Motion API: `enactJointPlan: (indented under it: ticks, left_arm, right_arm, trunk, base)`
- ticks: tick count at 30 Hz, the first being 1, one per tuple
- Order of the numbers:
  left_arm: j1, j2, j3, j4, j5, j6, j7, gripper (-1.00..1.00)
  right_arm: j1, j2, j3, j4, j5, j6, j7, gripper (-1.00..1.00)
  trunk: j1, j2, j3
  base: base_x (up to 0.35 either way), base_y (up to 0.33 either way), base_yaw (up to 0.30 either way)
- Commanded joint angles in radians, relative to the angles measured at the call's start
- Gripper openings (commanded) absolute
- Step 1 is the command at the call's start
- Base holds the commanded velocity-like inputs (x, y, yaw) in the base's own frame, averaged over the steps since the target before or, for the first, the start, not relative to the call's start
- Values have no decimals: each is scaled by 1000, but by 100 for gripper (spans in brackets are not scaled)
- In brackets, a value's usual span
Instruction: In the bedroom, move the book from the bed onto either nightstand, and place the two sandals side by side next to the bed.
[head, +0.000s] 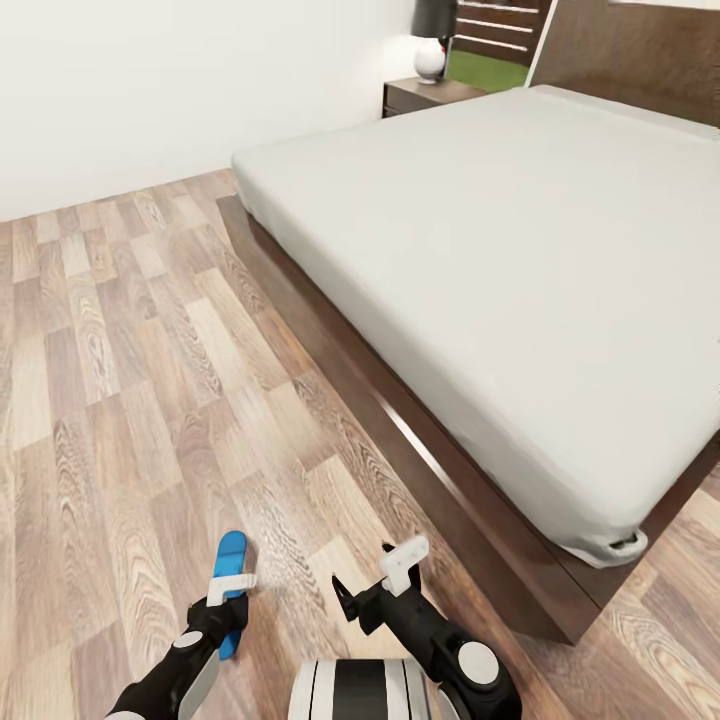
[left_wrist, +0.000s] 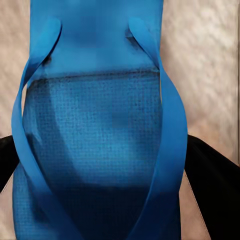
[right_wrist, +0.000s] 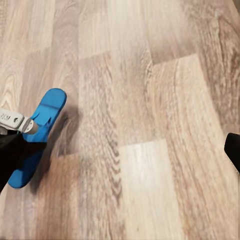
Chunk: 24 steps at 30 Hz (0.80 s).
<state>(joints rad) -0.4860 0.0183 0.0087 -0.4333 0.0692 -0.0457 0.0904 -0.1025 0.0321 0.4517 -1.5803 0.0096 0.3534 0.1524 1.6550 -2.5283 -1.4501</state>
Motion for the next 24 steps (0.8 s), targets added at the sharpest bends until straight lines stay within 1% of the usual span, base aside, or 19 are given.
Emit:
enactJointPlan:
  ticks: [1, 11, 24]
  left_arm:
    - [0, 0, -1, 1, 8, -3, 2, -100]
    - [0, -3, 1, 2, 7, -4, 2, -100]
    - [1, 0, 3, 5, 8, -11, 2, -100]
  right_arm:
    - [0, 0, -1, -1, 1, 6, 4, 100]
    - [0, 0, -2, 0, 1, 5, 4, 100]
    - [0, 1, -2, 3, 1, 3, 3, 100]
  trunk:
    - [-1, 0, 3]
    - [-5, 2, 42]
    - [-11, 5, 92]
  base:
    - [0, 0, 0]
    - [0, 0, 0]
    - [0, 0, 0]
